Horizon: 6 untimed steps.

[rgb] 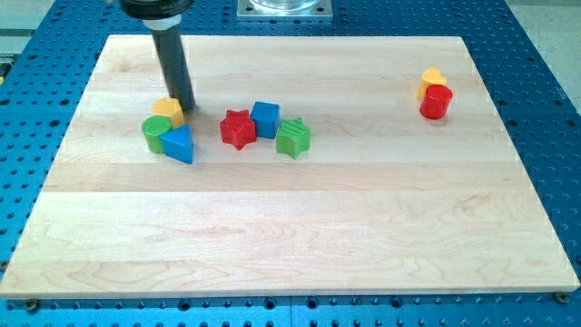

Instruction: Push the hexagon into the red star

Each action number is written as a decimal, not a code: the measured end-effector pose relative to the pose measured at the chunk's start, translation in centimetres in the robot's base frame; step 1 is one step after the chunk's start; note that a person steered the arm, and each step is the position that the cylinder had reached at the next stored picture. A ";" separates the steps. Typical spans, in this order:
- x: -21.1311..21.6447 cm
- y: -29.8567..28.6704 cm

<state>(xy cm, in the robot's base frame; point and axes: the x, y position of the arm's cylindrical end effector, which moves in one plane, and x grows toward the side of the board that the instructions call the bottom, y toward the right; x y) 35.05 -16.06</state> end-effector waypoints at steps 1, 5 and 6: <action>-2.1 -1.3; 3.4 -1.5; 2.3 1.7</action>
